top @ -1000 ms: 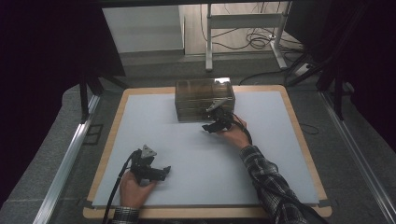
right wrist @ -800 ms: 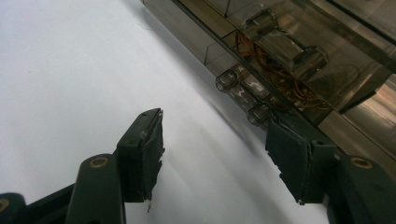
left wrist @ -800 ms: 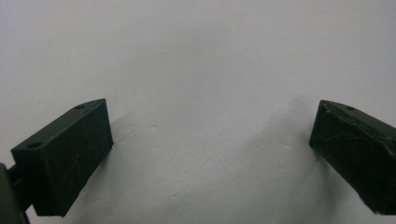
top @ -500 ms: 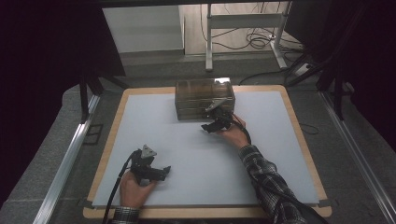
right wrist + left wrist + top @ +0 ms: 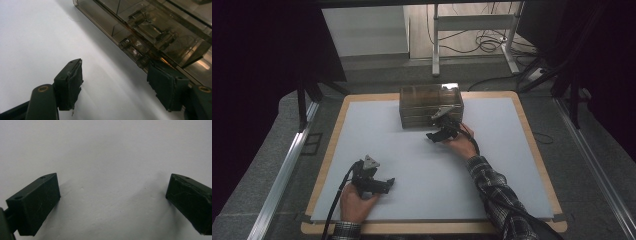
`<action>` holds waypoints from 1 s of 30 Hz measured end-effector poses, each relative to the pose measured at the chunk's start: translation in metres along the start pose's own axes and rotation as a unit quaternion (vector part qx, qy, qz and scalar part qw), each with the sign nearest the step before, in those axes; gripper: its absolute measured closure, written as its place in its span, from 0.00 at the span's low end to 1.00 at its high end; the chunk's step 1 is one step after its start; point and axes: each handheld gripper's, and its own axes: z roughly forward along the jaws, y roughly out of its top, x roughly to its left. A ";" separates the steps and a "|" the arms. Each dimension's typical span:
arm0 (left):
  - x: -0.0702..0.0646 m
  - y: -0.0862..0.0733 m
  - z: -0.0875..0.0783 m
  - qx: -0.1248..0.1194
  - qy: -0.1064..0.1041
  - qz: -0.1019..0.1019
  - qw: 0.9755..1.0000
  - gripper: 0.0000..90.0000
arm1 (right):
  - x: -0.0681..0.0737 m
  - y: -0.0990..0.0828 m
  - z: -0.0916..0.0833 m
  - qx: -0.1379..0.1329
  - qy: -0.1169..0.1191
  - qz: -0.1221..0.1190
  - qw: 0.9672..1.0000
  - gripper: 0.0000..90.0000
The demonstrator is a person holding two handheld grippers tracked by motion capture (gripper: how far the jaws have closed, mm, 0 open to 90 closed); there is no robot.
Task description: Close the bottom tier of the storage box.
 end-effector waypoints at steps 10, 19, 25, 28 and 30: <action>0.000 0.000 0.000 0.000 0.000 0.000 1.000 0.00 | 0.001 -0.001 0.001 -0.004 -0.008 -0.005 1.000 0.30; 0.000 0.000 0.000 0.001 0.000 0.001 1.000 0.00 | 0.003 0.000 0.001 0.001 -0.012 -0.007 1.000 0.29; 0.000 0.000 0.000 0.000 0.000 0.000 1.000 0.00 | 0.003 0.000 0.001 0.002 -0.009 -0.009 1.000 0.29; 0.000 0.000 0.000 0.000 0.000 0.001 1.000 0.00 | 0.005 0.001 -0.001 0.004 -0.009 -0.013 1.000 0.29; 0.000 0.000 0.000 0.000 0.000 0.001 1.000 0.00 | 0.006 0.001 -0.001 0.003 -0.008 -0.016 1.000 0.29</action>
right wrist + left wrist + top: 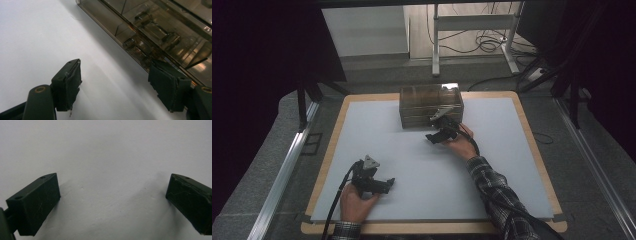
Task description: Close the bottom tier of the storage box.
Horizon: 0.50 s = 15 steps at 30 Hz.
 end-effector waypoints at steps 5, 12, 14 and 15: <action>0.000 0.000 0.000 0.001 0.000 0.000 1.000 0.00 | 0.002 0.000 -0.002 -0.001 0.002 -0.004 1.000 0.29; 0.000 0.000 0.000 0.000 -0.001 0.000 1.000 0.00 | 0.004 0.001 -0.008 -0.006 0.006 -0.006 1.000 0.29; 0.000 0.000 0.000 0.000 -0.001 0.000 1.000 0.00 | 0.005 0.002 -0.010 -0.009 0.008 -0.006 1.000 0.29; 0.000 0.000 0.000 0.000 -0.001 0.000 1.000 0.00 | 0.006 0.003 -0.011 -0.010 0.008 -0.007 1.000 0.29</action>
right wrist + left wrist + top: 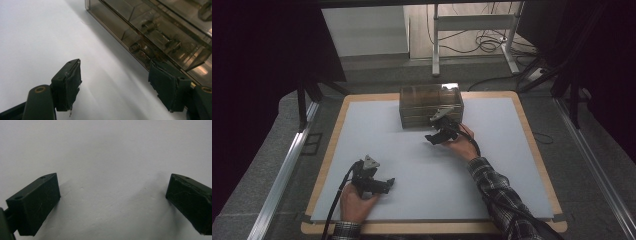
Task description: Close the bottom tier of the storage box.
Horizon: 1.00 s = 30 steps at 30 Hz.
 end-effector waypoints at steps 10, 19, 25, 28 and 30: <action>0.000 0.000 0.000 0.001 0.000 0.001 1.000 0.00 | 0.004 0.001 -0.006 -0.003 0.006 -0.007 1.000 0.28; 0.000 0.000 0.000 0.001 0.000 0.001 1.000 0.00 | 0.005 0.001 -0.009 -0.003 0.015 -0.007 1.000 0.27; 0.000 0.000 0.000 0.001 0.000 0.001 1.000 0.00 | 0.008 0.001 -0.011 -0.001 0.019 -0.012 1.000 0.26; 0.000 0.000 0.000 0.001 0.000 0.001 1.000 0.00 | 0.010 0.002 -0.013 -0.001 0.020 -0.015 1.000 0.25; 0.000 0.000 0.000 0.000 0.001 0.001 1.000 0.00 | 0.012 0.002 -0.014 0.000 0.022 -0.013 1.000 0.25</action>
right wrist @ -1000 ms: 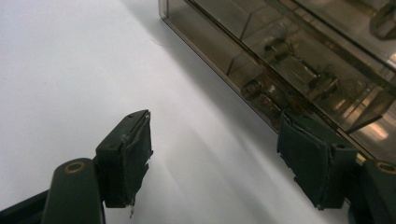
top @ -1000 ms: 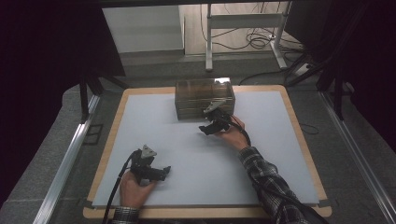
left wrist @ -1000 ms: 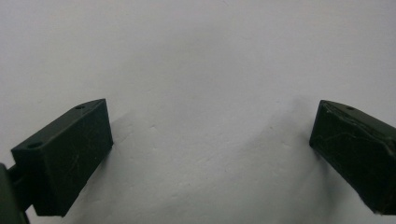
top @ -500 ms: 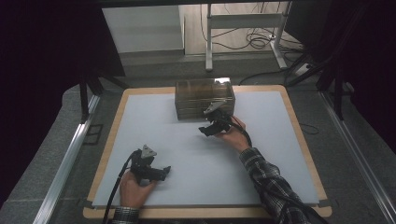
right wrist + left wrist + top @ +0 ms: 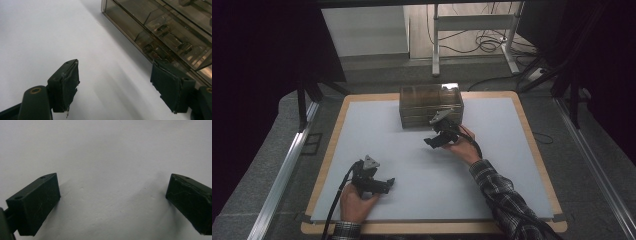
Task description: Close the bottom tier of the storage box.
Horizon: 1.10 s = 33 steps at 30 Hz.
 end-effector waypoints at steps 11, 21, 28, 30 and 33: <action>0.000 0.000 0.000 0.000 0.000 0.000 1.000 0.00 | 0.004 -0.003 -0.004 0.005 0.007 0.005 1.000 0.22; 0.000 0.000 0.000 0.000 0.000 0.000 1.000 0.00 | 0.007 -0.003 -0.009 0.002 0.021 0.008 1.000 0.15; 0.000 0.000 0.000 0.001 0.000 0.000 1.000 0.00 | 0.009 -0.004 -0.011 0.004 0.030 0.010 1.000 0.11; 0.000 0.000 0.000 0.001 0.000 0.000 1.000 0.00 | 0.010 -0.004 -0.013 0.006 0.031 0.011 0.999 0.10; 0.000 0.000 0.000 0.001 0.000 0.000 1.000 0.00 | 0.011 -0.004 -0.015 0.003 0.034 0.010 0.999 0.08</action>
